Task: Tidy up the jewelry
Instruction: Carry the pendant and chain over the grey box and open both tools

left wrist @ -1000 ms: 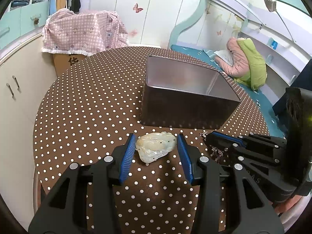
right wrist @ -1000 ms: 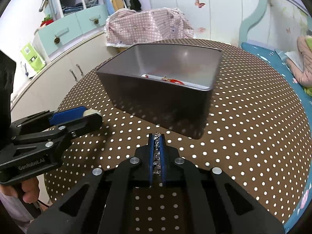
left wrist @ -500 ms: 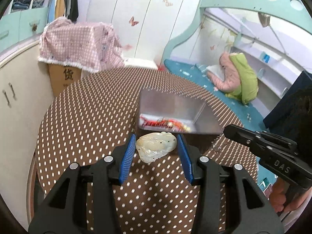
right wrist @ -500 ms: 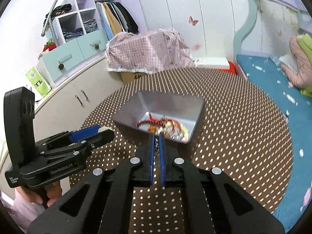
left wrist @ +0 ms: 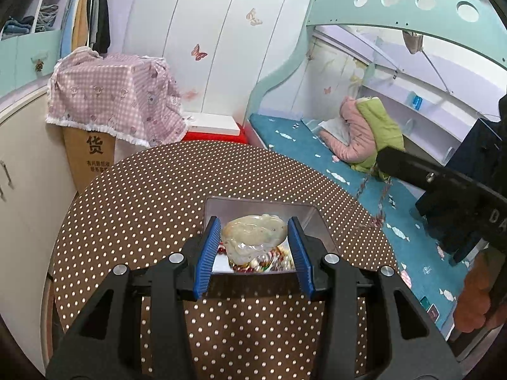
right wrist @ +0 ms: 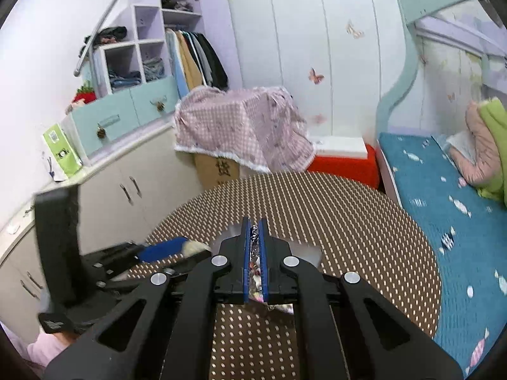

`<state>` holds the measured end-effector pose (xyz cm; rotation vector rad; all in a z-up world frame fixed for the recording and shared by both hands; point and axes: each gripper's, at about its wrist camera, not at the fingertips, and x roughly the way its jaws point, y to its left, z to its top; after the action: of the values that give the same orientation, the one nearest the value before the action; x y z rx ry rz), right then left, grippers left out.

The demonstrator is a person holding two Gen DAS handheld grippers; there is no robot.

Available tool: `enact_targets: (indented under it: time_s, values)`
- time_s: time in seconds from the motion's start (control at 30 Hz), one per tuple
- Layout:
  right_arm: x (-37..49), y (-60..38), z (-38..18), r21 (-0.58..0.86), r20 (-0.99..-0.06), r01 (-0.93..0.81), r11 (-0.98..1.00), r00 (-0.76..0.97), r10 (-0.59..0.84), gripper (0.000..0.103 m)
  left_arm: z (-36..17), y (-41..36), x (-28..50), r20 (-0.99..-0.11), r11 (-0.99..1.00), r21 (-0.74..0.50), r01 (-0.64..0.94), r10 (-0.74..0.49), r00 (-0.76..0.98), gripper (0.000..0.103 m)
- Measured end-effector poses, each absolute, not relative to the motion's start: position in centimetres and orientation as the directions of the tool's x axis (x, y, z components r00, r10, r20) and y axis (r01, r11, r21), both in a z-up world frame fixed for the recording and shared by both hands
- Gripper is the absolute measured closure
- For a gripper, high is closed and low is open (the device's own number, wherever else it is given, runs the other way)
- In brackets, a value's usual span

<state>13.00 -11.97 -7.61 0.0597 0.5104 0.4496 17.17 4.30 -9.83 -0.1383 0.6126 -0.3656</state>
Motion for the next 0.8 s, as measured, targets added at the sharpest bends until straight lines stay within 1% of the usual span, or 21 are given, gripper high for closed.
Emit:
enact_targets:
  time_s: [0.17, 0.3, 0.4, 0.47, 0.53, 0.6, 0.63, 0.7, 0.73, 0.77, 0.8]
  values:
    - [13.8, -11.8, -6.9, 0.174, -0.445, -0.388, 0.905, 0.789, 0.424, 0.099, -9.4, 3.9, 18.0, -0.546, 0.926, -0.224, 0.304, -0.378, 0.748, 0.059]
    - [15.0, -11.8, -8.0, 0.197, -0.471, -0.367, 0.909, 0.778, 0.416, 0.099, -9.4, 3.7, 18.6, -0.551, 0.926, -0.206, 0.317, -0.377, 0.744, 0.059]
    - [15.9, -11.9, -9.9, 0.222, -0.520, -0.368, 0.903, 0.739, 0.429, 0.098, -10.4, 3.5, 19.4, -0.590, 0.925, -0.201, 0.323, -0.378, 0.714, 0.059]
    - [16.5, -12.0, -11.4, 0.231, -0.559, -0.350, 0.908, 0.716, 0.418, 0.098, -11.2, 3.1, 19.7, -0.627, 0.935, -0.174, 0.310, -0.348, 0.697, 0.059]
    - [16.9, -12.2, -12.5, 0.251, -0.582, -0.342, 0.906, 0.694, 0.423, 0.095, -11.7, 2.9, 19.8, -0.634, 0.935, -0.165, 0.313, -0.344, 0.692, 0.058]
    - [17.1, -12.3, -13.4, 0.256, -0.610, -0.329, 0.909, 0.675, 0.416, 0.094, -12.2, 2.8, 19.9, -0.642, 0.937, -0.161, 0.309, -0.338, 0.689, 0.051]
    - [17.1, -12.3, -13.8, 0.253, -0.622, -0.325, 0.911, 0.667, 0.411, 0.091, -12.4, 2.8, 20.0, -0.647, 0.939, -0.159, 0.304, -0.332, 0.686, 0.046]
    - [16.9, -12.6, -14.2, 0.240, -0.635, -0.307, 0.921, 0.668, 0.389, 0.063, -12.7, 2.7, 20.0, -0.657, 0.949, -0.144, 0.281, -0.304, 0.690, 0.046]
    - [16.6, -12.9, -14.2, 0.235, -0.634, -0.297, 0.926, 0.675, 0.377, 0.056, -12.8, 2.8, 19.9, -0.657, 0.949, -0.144, 0.280, -0.303, 0.690, 0.046]
    - [16.4, -13.2, -14.2, 0.239, -0.631, -0.292, 0.926, 0.678, 0.377, 0.045, -12.9, 2.9, 19.8, -0.658, 0.948, -0.148, 0.282, -0.307, 0.688, 0.046]
    - [16.2, -13.4, -14.1, 0.243, -0.627, -0.290, 0.926, 0.681, 0.378, 0.041, -12.9, 2.9, 19.6, -0.658, 0.947, -0.150, 0.284, -0.310, 0.687, 0.045]
